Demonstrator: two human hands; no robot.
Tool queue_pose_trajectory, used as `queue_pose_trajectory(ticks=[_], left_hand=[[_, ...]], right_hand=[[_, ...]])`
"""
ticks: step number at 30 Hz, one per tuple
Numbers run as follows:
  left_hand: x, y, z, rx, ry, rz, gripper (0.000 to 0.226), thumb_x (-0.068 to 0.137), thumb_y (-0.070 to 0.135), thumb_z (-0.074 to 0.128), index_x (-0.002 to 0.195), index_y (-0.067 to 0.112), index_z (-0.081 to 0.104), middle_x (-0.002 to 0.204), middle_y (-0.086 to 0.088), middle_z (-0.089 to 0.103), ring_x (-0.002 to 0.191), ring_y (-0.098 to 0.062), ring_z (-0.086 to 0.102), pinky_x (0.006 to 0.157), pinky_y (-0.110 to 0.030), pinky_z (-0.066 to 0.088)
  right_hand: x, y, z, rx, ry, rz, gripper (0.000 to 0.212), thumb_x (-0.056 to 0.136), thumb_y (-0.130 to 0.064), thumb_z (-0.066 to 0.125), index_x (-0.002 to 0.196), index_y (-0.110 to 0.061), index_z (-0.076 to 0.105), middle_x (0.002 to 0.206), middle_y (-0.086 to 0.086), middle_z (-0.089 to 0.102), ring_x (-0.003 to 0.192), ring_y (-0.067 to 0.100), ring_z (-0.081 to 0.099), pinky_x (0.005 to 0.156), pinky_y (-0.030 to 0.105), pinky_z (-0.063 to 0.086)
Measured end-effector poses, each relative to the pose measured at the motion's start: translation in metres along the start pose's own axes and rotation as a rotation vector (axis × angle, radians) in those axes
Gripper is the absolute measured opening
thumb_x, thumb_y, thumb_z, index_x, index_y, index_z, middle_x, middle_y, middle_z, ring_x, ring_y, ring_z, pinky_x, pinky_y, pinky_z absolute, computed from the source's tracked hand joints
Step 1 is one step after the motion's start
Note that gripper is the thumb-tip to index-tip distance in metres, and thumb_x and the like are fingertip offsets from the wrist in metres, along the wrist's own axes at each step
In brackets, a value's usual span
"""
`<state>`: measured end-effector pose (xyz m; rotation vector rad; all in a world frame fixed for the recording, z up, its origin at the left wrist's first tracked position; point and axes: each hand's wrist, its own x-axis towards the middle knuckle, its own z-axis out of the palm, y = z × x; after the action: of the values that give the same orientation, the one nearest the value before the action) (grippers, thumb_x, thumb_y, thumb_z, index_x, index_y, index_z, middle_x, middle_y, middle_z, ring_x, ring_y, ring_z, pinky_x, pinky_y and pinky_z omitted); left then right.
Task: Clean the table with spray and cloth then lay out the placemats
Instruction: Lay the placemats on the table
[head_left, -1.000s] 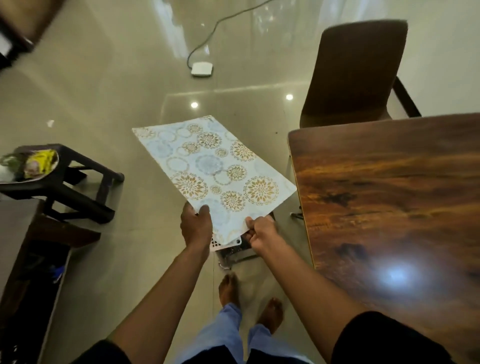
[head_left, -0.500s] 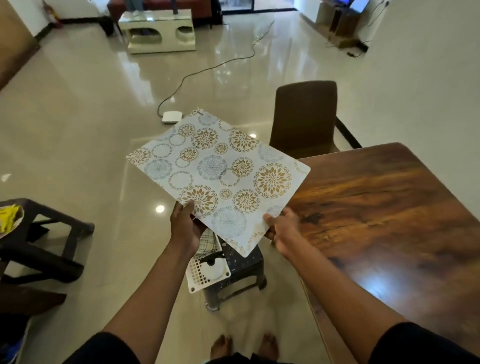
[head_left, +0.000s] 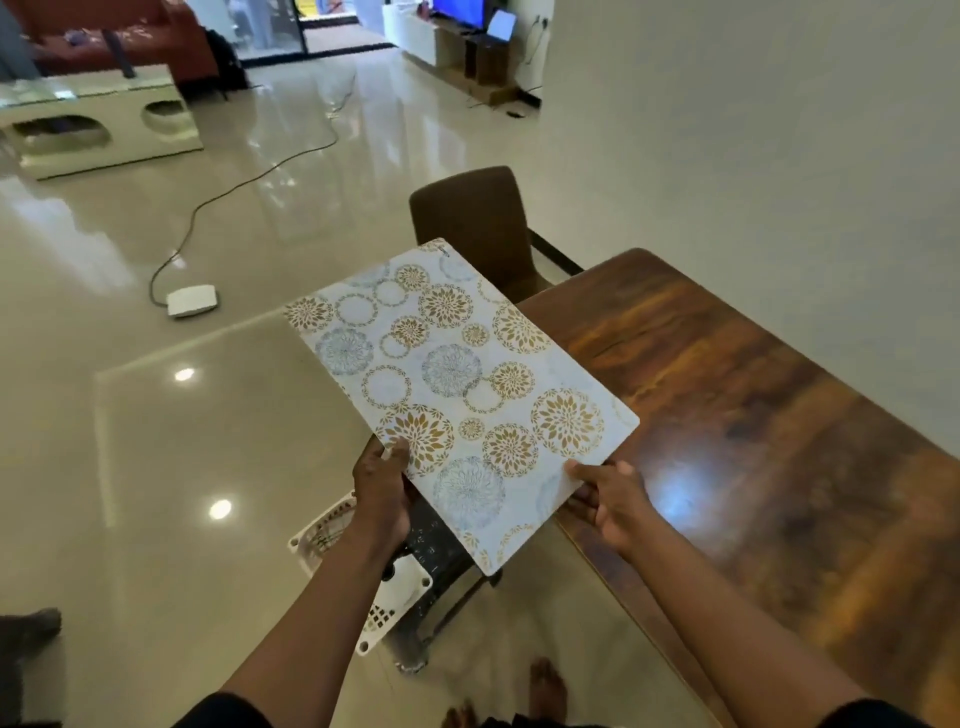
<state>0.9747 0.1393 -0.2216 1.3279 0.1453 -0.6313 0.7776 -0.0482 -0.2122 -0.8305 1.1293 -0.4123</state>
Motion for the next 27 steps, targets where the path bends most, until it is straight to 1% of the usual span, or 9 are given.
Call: queue_pose_trajectory(ticks=[1,3,5,7,10,15,18,21,27], left_hand=[[0.001,-0.002,0.002,0.031,-0.026,-0.007,0.020,0.109,0.003,0.055,0.106,0.015,0.070,0.105,0.001,0.079,0.110,-0.027,0.069,0.101,-0.041,0.049],[0.006,-0.010,0.008,0.061,-0.088,-0.036,0.019,0.110,0.001,0.054,0.121,0.001,0.069,0.129,-0.030,0.070,0.128,-0.048,0.062,0.112,-0.052,0.050],[0.004,-0.013,0.014,0.102,-0.147,-0.059,0.025,0.110,0.000,0.050,0.131,-0.011,0.061,0.121,-0.042,0.062,0.112,-0.045,0.071,0.100,-0.044,0.059],[0.000,-0.016,0.026,0.157,-0.244,-0.058,0.019,0.111,0.000,0.049,0.118,-0.001,0.067,0.081,-0.019,0.076,0.084,-0.021,0.079,0.085,-0.038,0.062],[-0.004,-0.026,0.040,0.209,-0.356,-0.095,0.023,0.110,0.003,0.053,0.113,0.014,0.073,0.096,0.004,0.084,0.096,-0.022,0.078,0.088,-0.043,0.061],[-0.021,-0.046,0.066,0.288,-0.484,-0.104,0.024,0.109,0.008,0.056,0.129,0.007,0.071,0.121,-0.009,0.080,0.102,-0.027,0.080,0.084,-0.044,0.068],[-0.034,-0.060,0.082,0.330,-0.550,-0.105,0.025,0.109,0.010,0.057,0.130,0.008,0.071,0.122,-0.012,0.079,0.103,-0.029,0.080,0.082,-0.045,0.068],[-0.052,-0.072,0.099,0.378,-0.586,-0.112,0.022,0.109,0.009,0.057,0.125,0.006,0.072,0.115,-0.016,0.080,0.086,-0.026,0.081,0.062,-0.036,0.066],[-0.086,-0.104,0.139,0.441,-0.686,-0.120,0.019,0.109,0.009,0.057,0.115,0.009,0.075,0.112,-0.017,0.081,0.091,-0.029,0.082,0.082,-0.047,0.066]], right_hand=[[-0.001,-0.001,-0.010,0.011,0.081,-0.042,0.054,0.086,-0.003,0.077,0.134,-0.008,0.052,0.117,0.014,0.073,0.097,0.033,0.074,0.075,0.047,0.064],[-0.008,-0.005,-0.029,-0.024,0.257,-0.144,0.059,0.086,-0.006,0.079,0.135,-0.011,0.047,0.122,0.011,0.068,0.101,0.029,0.070,0.076,0.042,0.061],[-0.013,-0.008,-0.047,-0.159,0.422,-0.231,0.069,0.085,-0.016,0.082,0.140,-0.014,0.041,0.131,0.011,0.060,0.106,0.025,0.064,0.079,0.039,0.056],[-0.018,-0.010,-0.068,-0.318,0.536,-0.290,0.079,0.087,-0.028,0.081,0.150,-0.020,0.034,0.143,0.011,0.052,0.119,0.029,0.059,0.090,0.041,0.053],[-0.028,-0.014,-0.096,-0.467,0.559,-0.365,0.064,0.094,-0.033,0.073,0.150,-0.018,0.044,0.142,0.008,0.057,0.121,0.028,0.061,0.092,0.039,0.053],[-0.040,-0.016,-0.144,-0.475,0.606,-0.363,0.039,0.091,-0.032,0.073,0.127,-0.018,0.064,0.110,-0.002,0.069,0.106,0.025,0.067,0.096,0.051,0.056],[-0.052,-0.014,-0.173,-0.459,0.648,-0.336,0.039,0.090,-0.029,0.074,0.127,-0.017,0.066,0.115,0.000,0.071,0.105,0.023,0.067,0.095,0.048,0.057],[-0.064,-0.010,-0.202,-0.433,0.618,-0.283,0.039,0.093,-0.029,0.074,0.129,-0.017,0.064,0.118,-0.001,0.067,0.107,0.022,0.065,0.091,0.038,0.054],[-0.087,-0.003,-0.269,-0.267,0.637,-0.230,0.022,0.090,-0.018,0.079,0.107,-0.015,0.067,0.108,0.006,0.070,0.096,0.027,0.068,0.088,0.049,0.060]])
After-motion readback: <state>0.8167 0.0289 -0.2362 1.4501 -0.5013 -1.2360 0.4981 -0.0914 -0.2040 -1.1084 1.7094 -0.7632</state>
